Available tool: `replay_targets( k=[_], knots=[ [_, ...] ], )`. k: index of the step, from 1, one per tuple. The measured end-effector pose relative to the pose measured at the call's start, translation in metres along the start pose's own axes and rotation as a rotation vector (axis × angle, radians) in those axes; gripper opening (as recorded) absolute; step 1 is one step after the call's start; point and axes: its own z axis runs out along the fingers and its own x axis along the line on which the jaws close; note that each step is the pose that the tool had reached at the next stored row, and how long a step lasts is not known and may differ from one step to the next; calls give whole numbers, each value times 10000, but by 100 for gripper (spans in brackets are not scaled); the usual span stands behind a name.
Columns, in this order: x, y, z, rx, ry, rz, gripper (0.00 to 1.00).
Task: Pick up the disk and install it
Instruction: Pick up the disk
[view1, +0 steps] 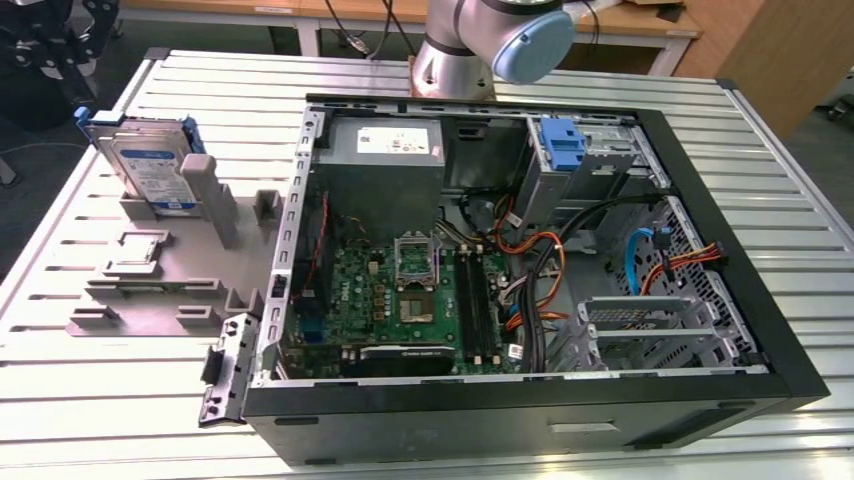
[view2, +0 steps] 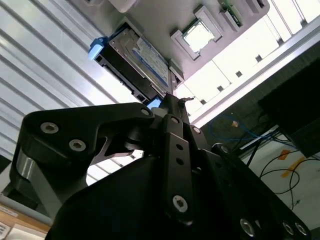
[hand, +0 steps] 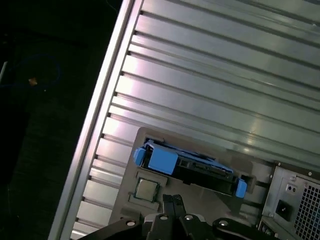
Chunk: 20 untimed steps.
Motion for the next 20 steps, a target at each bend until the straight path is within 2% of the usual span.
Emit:
replay_targets(
  k=[20],
  knots=[
    [0,0,2,-34,41,-2189,10]
  ],
)
